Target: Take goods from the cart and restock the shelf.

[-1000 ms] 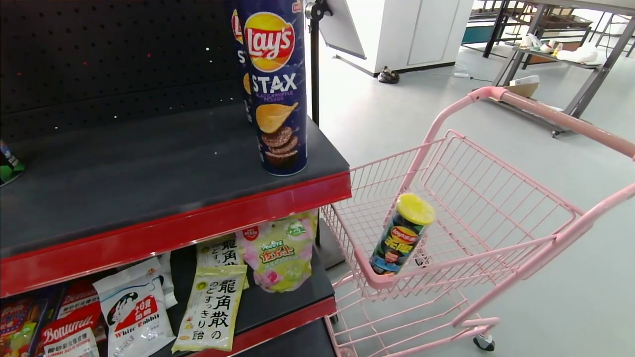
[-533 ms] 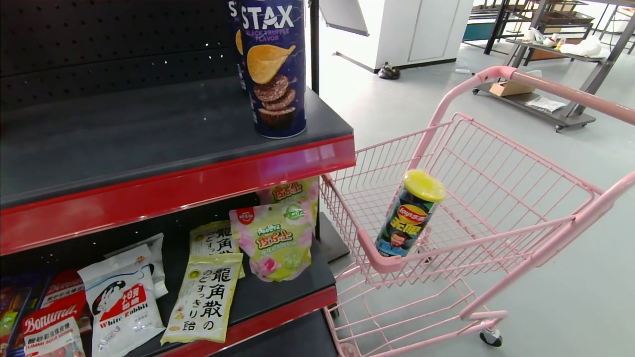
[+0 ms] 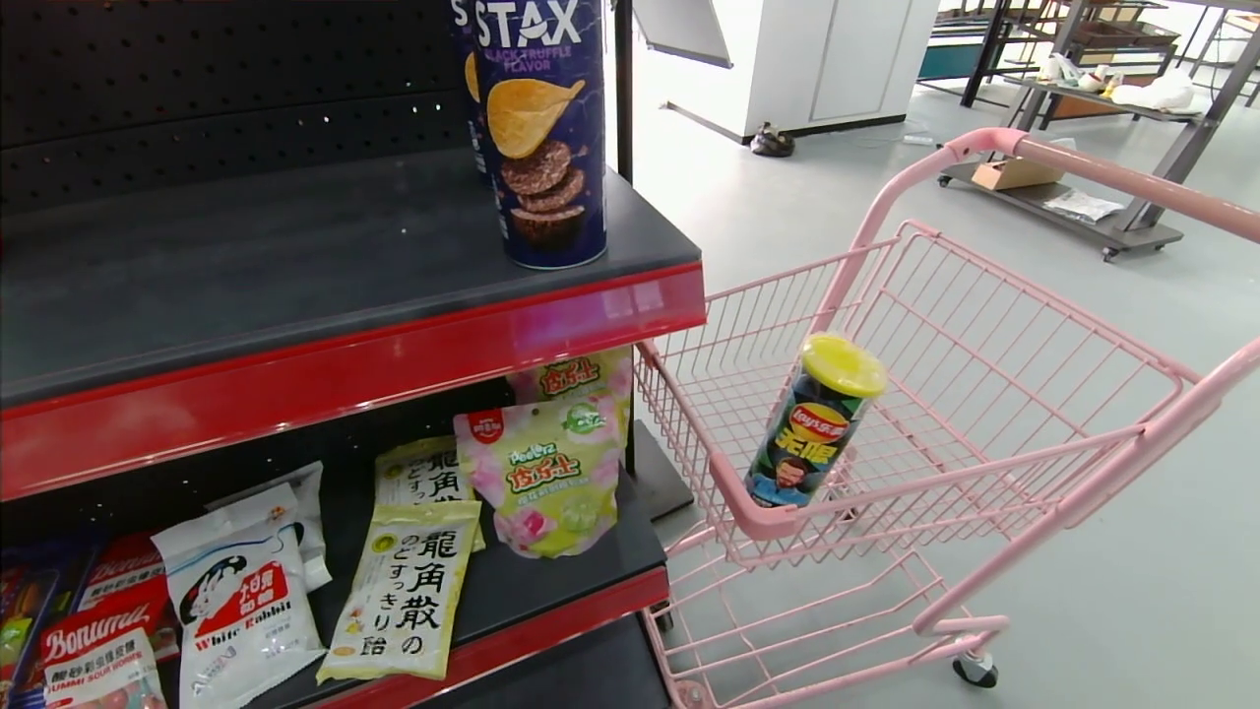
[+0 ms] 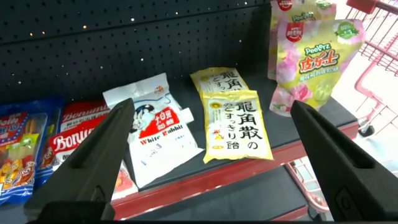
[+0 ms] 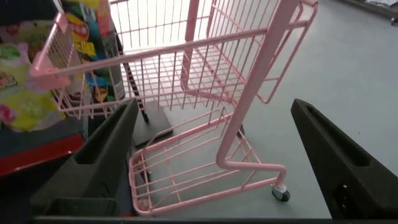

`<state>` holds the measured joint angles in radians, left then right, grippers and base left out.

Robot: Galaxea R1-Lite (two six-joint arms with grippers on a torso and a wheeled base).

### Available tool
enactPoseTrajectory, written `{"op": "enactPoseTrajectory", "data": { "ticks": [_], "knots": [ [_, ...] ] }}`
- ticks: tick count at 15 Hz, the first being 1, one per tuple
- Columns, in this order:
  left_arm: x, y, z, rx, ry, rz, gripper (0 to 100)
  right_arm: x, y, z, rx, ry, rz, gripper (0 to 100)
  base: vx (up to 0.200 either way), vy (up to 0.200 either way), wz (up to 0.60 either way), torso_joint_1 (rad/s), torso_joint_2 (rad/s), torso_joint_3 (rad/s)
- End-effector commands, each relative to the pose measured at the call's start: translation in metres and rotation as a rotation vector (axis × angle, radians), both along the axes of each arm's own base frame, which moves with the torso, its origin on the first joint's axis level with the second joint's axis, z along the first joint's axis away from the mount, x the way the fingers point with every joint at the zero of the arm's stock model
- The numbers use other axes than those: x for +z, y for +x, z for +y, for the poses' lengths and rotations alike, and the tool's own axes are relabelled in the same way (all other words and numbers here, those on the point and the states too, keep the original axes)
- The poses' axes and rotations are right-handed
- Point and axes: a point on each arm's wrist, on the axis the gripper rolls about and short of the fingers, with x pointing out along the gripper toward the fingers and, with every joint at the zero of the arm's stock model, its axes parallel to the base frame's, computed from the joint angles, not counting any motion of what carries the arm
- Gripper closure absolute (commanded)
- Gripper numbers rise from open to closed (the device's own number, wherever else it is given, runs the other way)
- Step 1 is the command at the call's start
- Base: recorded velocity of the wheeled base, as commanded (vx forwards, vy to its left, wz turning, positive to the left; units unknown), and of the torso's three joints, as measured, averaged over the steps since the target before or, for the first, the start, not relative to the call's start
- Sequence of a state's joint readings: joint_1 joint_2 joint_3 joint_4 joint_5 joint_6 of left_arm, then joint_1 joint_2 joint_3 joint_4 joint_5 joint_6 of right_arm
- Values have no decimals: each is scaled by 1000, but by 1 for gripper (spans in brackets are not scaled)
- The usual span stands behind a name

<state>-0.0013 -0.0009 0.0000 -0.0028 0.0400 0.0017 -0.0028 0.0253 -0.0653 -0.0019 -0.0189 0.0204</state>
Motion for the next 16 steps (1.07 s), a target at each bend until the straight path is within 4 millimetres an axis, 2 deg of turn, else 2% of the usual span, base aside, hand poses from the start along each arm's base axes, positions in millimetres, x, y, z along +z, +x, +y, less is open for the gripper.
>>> {"op": "enactPoseTrajectory", "data": {
  "ticks": [1,2,3,4,6,8,9,10,11,12,16],
  "knots": [
    [0,0,0,0,0,1,0,133,39,0,4,205,13,0,0,0,0,0,0,0],
    [0,0,0,0,0,1,0,140,54,1,60,159,63,0,0,0,0,0,0,0],
    [0,0,0,0,0,1,0,135,66,4,125,102,129,0,0,0,0,0,0,0],
    [0,0,0,1,0,1,0,128,87,6,149,85,220,0,0,0,0,0,0,0],
    [0,0,0,0,0,1,0,125,116,11,196,86,287,0,0,0,0,0,0,0],
    [0,0,0,1,0,1,0,115,182,29,326,134,305,0,0,0,0,0,0,0],
    [0,0,0,0,0,1,0,108,201,33,388,144,316,0,0,0,0,0,0,0],
    [0,0,0,0,0,1,0,100,211,36,433,147,347,0,0,0,0,0,0,0],
    [0,0,0,0,0,1,0,99,212,37,439,147,352,0,0,0,0,0,0,0],
    [0,0,0,0,0,1,0,88,223,44,480,143,409,0,0,0,0,0,0,0],
    [0,0,0,0,0,1,0,78,230,51,524,145,463,0,0,0,0,0,0,0]
  ]
}}
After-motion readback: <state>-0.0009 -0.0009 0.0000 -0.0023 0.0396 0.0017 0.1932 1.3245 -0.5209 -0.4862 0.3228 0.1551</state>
